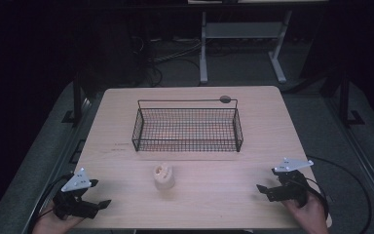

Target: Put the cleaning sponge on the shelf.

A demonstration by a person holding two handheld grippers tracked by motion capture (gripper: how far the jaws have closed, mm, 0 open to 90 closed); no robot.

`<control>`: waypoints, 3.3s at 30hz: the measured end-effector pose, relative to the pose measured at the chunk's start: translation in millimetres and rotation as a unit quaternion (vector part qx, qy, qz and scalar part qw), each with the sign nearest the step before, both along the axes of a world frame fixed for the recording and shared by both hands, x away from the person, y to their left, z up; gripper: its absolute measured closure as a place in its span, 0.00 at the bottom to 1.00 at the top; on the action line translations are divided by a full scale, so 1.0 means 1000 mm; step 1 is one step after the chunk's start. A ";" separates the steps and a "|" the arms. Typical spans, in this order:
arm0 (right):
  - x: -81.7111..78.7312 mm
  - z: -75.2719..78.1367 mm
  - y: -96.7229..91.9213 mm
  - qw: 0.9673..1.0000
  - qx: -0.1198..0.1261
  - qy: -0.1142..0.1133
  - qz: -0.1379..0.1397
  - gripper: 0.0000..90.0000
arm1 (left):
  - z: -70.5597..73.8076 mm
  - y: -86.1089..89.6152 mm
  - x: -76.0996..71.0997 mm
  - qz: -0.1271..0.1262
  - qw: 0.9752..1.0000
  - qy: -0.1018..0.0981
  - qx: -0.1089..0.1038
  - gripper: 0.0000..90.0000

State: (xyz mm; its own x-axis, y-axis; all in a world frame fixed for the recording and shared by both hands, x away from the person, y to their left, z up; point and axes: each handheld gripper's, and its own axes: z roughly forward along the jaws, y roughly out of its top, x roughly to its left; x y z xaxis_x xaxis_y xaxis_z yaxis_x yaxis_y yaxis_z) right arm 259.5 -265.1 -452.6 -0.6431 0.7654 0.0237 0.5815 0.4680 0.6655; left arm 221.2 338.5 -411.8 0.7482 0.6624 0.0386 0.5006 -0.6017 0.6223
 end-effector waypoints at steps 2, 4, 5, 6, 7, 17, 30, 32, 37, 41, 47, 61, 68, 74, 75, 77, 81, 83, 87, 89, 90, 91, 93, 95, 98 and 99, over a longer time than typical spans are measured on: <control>0.000 0.000 0.000 1.000 -0.001 -0.001 0.001 0.17 | 0.001 -0.001 0.001 -0.003 1.000 -0.002 0.002 0.18; -0.001 -0.001 0.001 1.000 -0.003 0.003 0.002 0.17 | 0.003 -0.003 0.002 -0.005 1.000 -0.002 0.001 0.18; -0.001 -0.001 0.001 1.000 -0.004 0.003 0.003 0.17 | 0.003 -0.004 0.002 -0.008 1.000 -0.002 0.002 0.18; -0.002 -0.002 0.001 1.000 -0.005 0.002 0.004 0.17 | 0.004 -0.005 0.002 -0.009 1.000 -0.003 0.005 0.18; -0.002 -0.001 0.000 1.000 -0.005 0.002 0.004 0.17 | 0.005 -0.006 0.002 -0.011 1.000 -0.004 0.006 0.18; -0.004 -0.001 0.005 1.000 -0.007 0.002 0.012 0.17 | 0.016 -0.020 0.003 -0.030 0.999 -0.006 0.014 0.18; 0.001 -0.002 0.014 1.000 -0.008 0.005 0.027 0.17 | 0.024 -0.035 0.009 -0.046 0.999 -0.007 0.021 0.18; 0.001 -0.002 0.015 1.000 -0.007 0.007 0.027 0.17 | 0.026 -0.037 0.010 -0.049 0.999 -0.007 0.022 0.18; 0.001 -0.003 0.017 0.999 -0.008 0.009 0.031 0.17 | 0.029 -0.044 0.014 -0.058 0.998 -0.007 0.023 0.18; 0.001 -0.002 0.018 0.999 -0.011 0.007 0.030 0.17 | 0.029 -0.052 0.019 -0.070 0.997 0.000 0.025 0.18; 0.000 -0.001 0.018 1.000 -0.010 0.005 0.027 0.17 | 0.032 -0.064 0.025 -0.084 0.996 0.002 0.035 0.18; 0.001 0.000 0.018 0.999 -0.010 0.005 0.032 0.17 | 0.038 -0.097 0.040 -0.116 0.991 0.018 0.064 0.18; 0.002 -0.001 0.018 0.999 -0.010 0.007 0.032 0.17 | 0.042 -0.115 0.047 -0.128 0.988 0.027 0.077 0.19; 0.002 0.000 0.018 0.999 -0.015 0.003 0.035 0.17 | 0.045 -0.129 0.052 -0.143 0.985 0.030 0.088 0.19; 0.002 0.001 0.018 0.999 -0.015 0.001 0.036 0.17 | 0.045 -0.130 0.053 -0.144 0.985 0.030 0.089 0.19; 0.001 0.002 0.017 0.999 -0.013 0.000 0.034 0.17 | 0.044 -0.134 0.055 -0.145 0.985 0.033 0.090 0.19; 0.002 0.002 0.017 0.999 -0.013 -0.001 0.034 0.17 | 0.042 -0.141 0.060 -0.147 0.984 0.039 0.092 0.19; 0.001 0.002 0.017 0.999 -0.012 0.000 0.034 0.17 | 0.041 -0.144 0.061 -0.148 0.984 0.039 0.091 0.19; 0.001 0.003 0.018 0.999 -0.011 0.001 0.035 0.17 | 0.039 -0.150 0.064 -0.152 0.983 0.042 0.092 0.19; 0.001 0.003 0.018 0.999 -0.013 -0.001 0.036 0.17 | 0.038 -0.153 0.065 -0.154 0.983 0.042 0.093 0.19; 0.001 0.003 0.018 0.999 -0.012 0.000 0.035 0.17 | 0.038 -0.154 0.066 -0.154 0.982 0.043 0.096 0.19; 0.001 0.003 0.018 0.999 -0.012 0.000 0.036 0.17 | 0.037 -0.155 0.067 -0.156 0.982 0.043 0.097 0.19; 0.001 0.003 0.018 0.999 -0.013 0.000 0.037 0.17 | 0.037 -0.158 0.069 -0.157 0.982 0.047 0.098 0.19; 0.001 0.003 0.019 0.999 -0.012 0.000 0.037 0.17 | 0.036 -0.161 0.071 -0.159 0.981 0.047 0.099 0.19; 0.001 0.004 0.019 0.999 -0.012 -0.001 0.037 0.17 | 0.035 -0.165 0.073 -0.161 0.981 0.048 0.101 0.19; 0.001 0.004 0.019 0.999 -0.012 -0.002 0.038 0.17 | 0.035 -0.166 0.074 -0.162 0.980 0.047 0.102 0.19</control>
State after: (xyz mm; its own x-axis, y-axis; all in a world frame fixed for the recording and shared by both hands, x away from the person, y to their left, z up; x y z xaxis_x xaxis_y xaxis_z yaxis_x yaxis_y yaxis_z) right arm 260.5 -246.2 -449.1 -0.6989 0.7152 0.0028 0.5413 0.5264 0.6557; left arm 294.8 172.9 -376.7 0.9244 0.3756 0.0668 0.3125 -0.8459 0.4323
